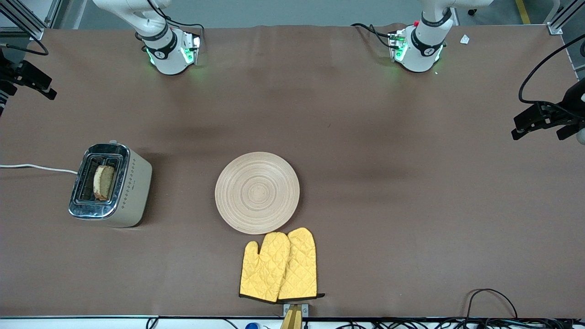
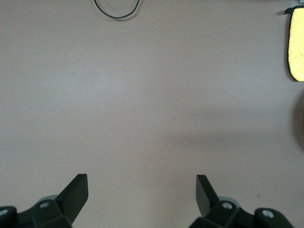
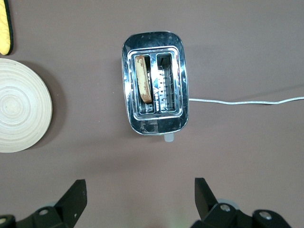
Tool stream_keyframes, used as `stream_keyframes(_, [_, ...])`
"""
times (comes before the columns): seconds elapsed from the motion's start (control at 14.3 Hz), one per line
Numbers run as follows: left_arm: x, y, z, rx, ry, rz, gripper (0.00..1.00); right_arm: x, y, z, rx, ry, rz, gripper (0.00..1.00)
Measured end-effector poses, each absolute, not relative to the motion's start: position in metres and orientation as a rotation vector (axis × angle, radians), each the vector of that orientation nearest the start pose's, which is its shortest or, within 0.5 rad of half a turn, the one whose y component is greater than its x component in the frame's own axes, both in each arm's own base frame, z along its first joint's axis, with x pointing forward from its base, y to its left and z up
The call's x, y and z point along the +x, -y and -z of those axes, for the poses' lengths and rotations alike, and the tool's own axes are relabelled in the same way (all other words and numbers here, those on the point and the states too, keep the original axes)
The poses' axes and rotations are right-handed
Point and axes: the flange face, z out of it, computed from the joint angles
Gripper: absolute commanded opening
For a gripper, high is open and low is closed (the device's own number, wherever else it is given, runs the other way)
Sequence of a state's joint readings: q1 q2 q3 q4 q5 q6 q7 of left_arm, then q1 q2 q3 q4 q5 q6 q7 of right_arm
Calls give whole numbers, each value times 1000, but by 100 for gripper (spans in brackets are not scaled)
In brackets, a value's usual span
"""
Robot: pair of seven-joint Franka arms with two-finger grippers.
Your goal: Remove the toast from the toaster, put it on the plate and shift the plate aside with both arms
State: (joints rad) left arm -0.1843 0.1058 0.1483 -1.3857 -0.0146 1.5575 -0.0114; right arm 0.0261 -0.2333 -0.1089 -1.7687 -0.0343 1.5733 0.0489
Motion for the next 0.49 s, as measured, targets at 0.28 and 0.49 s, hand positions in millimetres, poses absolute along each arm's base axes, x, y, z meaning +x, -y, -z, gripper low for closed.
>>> stream_keyframes(0.28, [590, 64, -636, -3081, -33, 29, 100, 520, 50, -639, -3127, -217, -48, 100])
stream_keyframes(0.49, [593, 70, -638, -3080, -31, 44, 100, 541, 49, -625, -3131, -219, -103, 100])
